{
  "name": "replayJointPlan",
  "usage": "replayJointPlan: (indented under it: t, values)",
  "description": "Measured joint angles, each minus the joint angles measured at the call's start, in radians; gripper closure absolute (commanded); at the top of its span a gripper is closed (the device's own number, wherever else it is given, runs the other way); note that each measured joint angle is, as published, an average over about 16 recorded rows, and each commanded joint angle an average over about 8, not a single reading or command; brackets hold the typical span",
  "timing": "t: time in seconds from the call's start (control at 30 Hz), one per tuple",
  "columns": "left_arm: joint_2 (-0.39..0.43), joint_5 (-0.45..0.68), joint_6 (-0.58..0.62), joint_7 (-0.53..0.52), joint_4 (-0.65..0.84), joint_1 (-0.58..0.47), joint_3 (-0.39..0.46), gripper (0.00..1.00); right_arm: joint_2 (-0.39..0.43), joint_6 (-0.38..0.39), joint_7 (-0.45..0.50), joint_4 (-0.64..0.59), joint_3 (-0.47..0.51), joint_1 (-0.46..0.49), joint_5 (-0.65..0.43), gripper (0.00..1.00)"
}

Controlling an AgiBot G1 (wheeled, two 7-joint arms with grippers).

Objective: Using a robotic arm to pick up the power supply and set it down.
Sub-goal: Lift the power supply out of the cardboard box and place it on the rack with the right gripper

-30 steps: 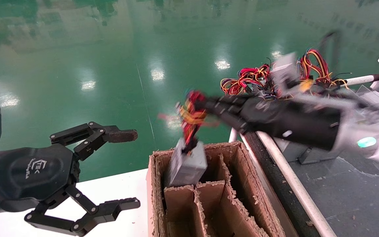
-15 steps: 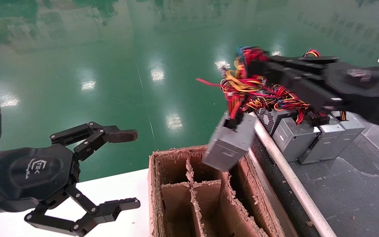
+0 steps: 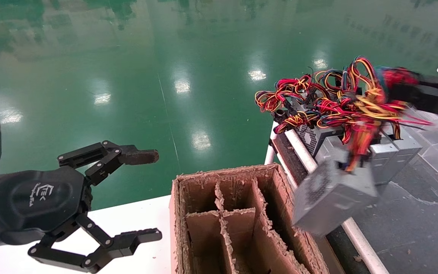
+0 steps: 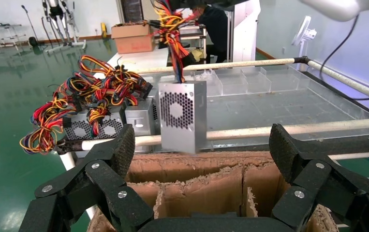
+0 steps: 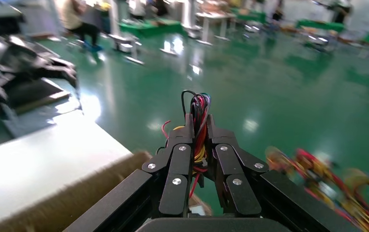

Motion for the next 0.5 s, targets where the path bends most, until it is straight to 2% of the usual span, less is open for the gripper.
replayJointPlan:
  t: [0.27, 0.5]
  values:
    - [0.000, 0.000, 0.000, 0.000, 0.000, 0.000, 0.000, 0.00, 0.113, 0.006, -0.061, -0.066, 0.004, -0.054, 0.015, 1.00]
    - [0.000, 0.000, 0.000, 0.000, 0.000, 0.000, 0.000, 0.00, 0.146, 0.018, -0.103, -0.124, -0.014, -0.081, -0.009, 1.00]
